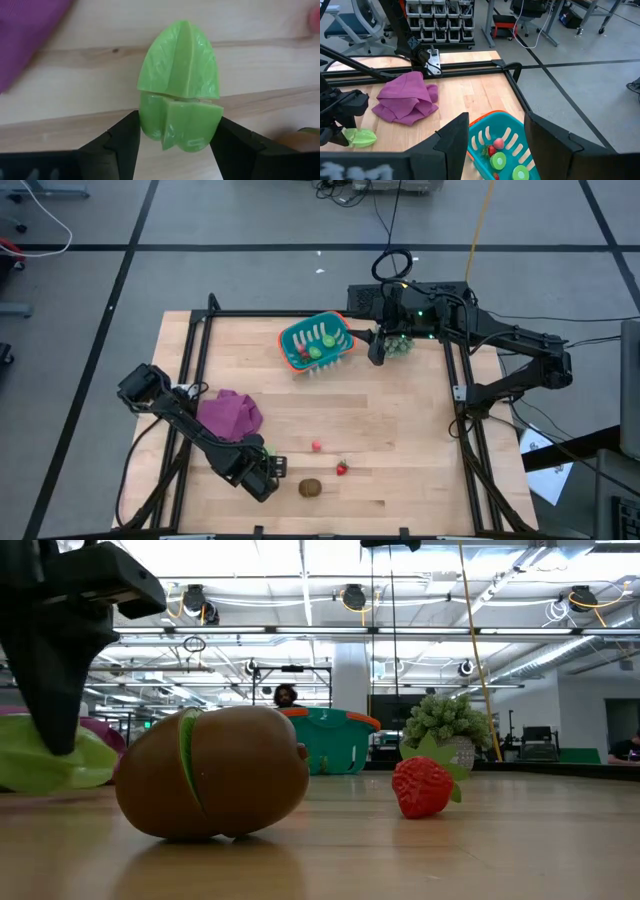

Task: Pick and placing Produce into tupperware
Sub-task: Put the star fruit into the blue basket, then put the strawberry into the blue basket

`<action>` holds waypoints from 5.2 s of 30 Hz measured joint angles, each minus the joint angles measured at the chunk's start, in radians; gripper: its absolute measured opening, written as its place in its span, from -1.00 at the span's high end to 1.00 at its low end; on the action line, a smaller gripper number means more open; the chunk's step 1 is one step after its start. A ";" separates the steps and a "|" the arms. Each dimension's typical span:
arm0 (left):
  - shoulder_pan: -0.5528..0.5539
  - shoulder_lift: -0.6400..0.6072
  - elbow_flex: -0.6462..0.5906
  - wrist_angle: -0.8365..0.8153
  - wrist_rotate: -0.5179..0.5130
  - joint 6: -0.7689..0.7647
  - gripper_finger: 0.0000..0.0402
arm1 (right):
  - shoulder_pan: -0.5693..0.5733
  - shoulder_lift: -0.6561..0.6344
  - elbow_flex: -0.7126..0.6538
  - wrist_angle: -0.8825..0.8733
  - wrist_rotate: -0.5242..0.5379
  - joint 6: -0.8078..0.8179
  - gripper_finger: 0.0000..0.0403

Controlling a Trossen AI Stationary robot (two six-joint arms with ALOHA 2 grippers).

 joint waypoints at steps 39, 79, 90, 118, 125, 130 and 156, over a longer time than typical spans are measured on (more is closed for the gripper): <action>0.267 -0.130 0.155 -0.233 -0.426 0.486 -0.04 | 0.000 0.000 0.000 0.047 0.000 0.007 0.09; 1.089 -0.064 0.156 0.262 0.064 1.405 -0.04 | 0.000 -0.001 0.000 0.315 0.000 -0.105 0.09; 1.084 -0.049 0.154 0.209 0.072 1.421 -0.04 | 0.000 -0.001 0.000 0.322 0.000 -0.097 0.09; 1.062 0.061 0.155 0.309 0.079 1.433 -0.04 | 0.000 0.000 0.000 0.314 0.000 -0.097 0.09; 1.062 0.061 0.154 0.396 0.103 1.453 -0.04 | 0.000 -0.001 0.000 0.314 0.000 -0.097 0.09; 1.062 0.061 0.154 0.419 0.107 1.460 -0.04 | 0.000 0.000 0.000 0.307 0.000 -0.097 0.09; 1.059 0.005 0.206 0.481 0.141 1.582 -0.40 | 0.000 0.000 0.000 0.309 0.000 -0.097 0.09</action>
